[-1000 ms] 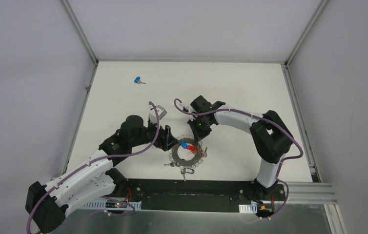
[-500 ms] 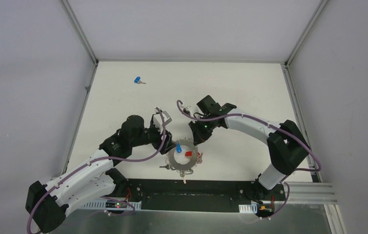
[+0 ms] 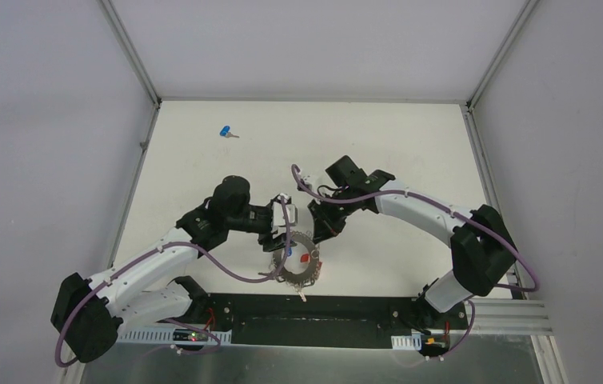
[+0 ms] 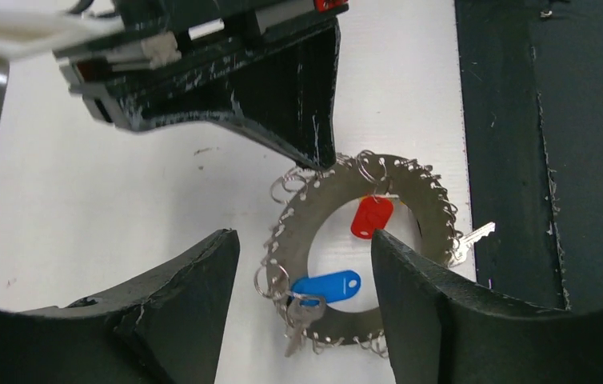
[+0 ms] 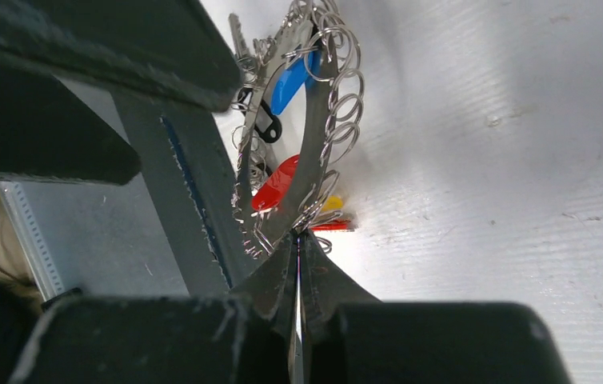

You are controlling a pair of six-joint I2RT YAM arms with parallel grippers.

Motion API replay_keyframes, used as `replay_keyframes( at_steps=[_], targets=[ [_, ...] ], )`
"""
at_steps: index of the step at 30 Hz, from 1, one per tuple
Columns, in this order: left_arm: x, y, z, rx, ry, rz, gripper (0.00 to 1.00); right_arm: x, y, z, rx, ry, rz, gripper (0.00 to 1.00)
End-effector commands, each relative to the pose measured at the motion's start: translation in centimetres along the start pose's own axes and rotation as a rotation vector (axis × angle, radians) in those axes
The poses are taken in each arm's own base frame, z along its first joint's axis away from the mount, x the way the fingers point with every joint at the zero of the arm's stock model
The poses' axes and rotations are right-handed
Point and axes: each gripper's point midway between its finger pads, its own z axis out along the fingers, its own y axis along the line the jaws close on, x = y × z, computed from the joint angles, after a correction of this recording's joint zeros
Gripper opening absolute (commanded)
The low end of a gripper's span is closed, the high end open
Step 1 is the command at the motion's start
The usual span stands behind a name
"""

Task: Put the keys on the keyring
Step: Pick up the keyring from the center of the board.

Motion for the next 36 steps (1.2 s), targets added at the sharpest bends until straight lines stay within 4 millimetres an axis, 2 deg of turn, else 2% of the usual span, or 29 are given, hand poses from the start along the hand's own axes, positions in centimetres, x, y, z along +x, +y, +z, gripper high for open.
replay_keyframes(
  at_steps=[1,10,16,20,26,30,33,36],
  targets=[
    [-3.3,0.2,0.9,0.115,-0.099,0.186,0.62,-1.3,2.7,-1.1,-0.084,-0.047,-0.091,0.00],
    [-2.6,0.6,2.9,0.213,-0.071,0.206,0.55,-1.6,3.5,-1.2,-0.090,-0.054,-0.107,0.00],
    [-1.1,0.6,3.7,0.241,-0.045,0.209,0.48,-2.4,3.8,-1.5,-0.088,-0.089,-0.113,0.00],
    [-0.1,0.6,4.0,0.249,-0.026,0.209,0.37,-2.4,3.9,-1.5,-0.088,-0.089,-0.113,0.00],
    [-0.1,0.5,4.0,0.252,-0.031,0.217,0.24,-2.3,3.7,-1.5,-0.077,-0.082,-0.110,0.00],
    [0.0,0.4,3.9,0.254,-0.030,0.217,0.24,-2.3,3.6,-1.5,-0.072,-0.083,-0.112,0.00],
    [0.3,0.2,3.9,0.263,-0.026,0.212,0.31,-2.5,3.7,-1.6,-0.072,-0.086,-0.113,0.00],
    [0.4,0.1,4.0,0.273,-0.023,0.206,0.32,-2.5,3.6,-1.6,-0.069,-0.085,-0.113,0.00]
  ],
)
